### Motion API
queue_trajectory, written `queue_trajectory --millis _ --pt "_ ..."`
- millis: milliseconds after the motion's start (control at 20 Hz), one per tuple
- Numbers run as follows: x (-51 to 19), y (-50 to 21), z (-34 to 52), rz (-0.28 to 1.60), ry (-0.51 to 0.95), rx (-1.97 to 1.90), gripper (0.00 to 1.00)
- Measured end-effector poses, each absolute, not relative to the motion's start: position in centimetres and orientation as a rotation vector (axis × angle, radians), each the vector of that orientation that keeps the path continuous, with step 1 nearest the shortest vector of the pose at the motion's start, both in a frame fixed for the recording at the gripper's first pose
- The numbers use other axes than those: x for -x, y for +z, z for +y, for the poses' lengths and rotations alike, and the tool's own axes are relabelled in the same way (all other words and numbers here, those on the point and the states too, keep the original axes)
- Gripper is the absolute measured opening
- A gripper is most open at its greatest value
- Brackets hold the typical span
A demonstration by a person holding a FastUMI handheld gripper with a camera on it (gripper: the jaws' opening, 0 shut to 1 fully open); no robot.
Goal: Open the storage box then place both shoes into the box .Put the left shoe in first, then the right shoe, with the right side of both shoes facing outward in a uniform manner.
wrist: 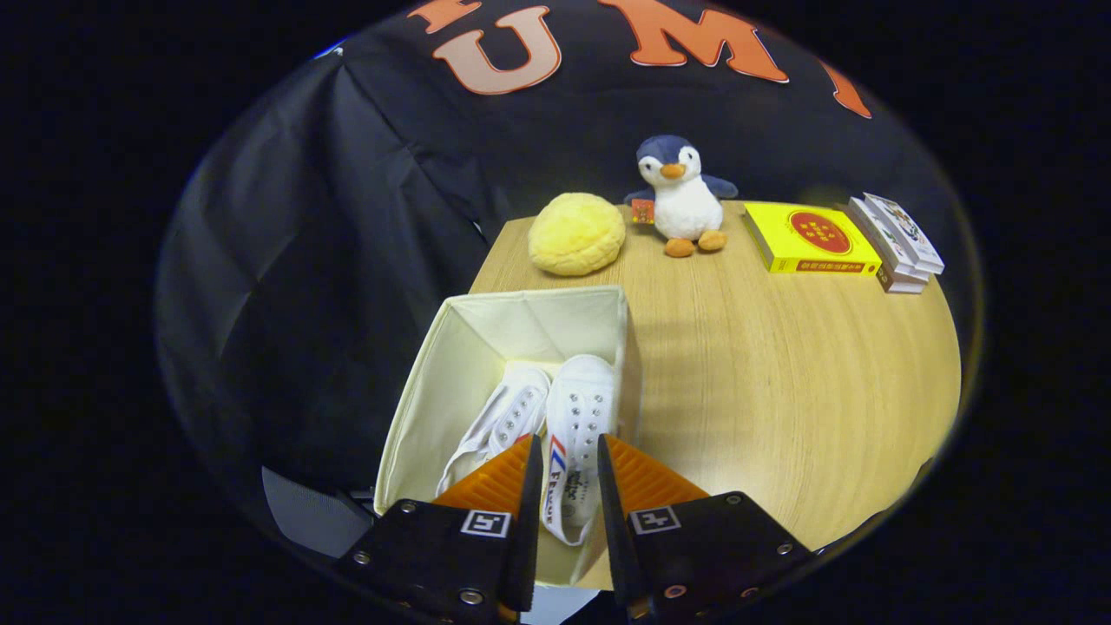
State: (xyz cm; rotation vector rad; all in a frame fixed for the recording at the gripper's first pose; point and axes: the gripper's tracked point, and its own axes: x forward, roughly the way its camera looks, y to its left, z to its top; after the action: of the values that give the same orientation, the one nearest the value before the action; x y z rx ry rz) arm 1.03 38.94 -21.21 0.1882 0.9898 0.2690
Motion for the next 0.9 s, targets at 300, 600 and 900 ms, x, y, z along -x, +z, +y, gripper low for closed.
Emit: queue_trajectory --millis 300,600,900 --pt "-2.7 -17.8 30.8 0.82 0.294 -0.167 0.5" --pt "-4.1 -13.7 20.9 0.605 0.281 -0.153 0.86" --pt "-4.4 -8.3 10.9 0.311 0.199 -0.125 0.93"
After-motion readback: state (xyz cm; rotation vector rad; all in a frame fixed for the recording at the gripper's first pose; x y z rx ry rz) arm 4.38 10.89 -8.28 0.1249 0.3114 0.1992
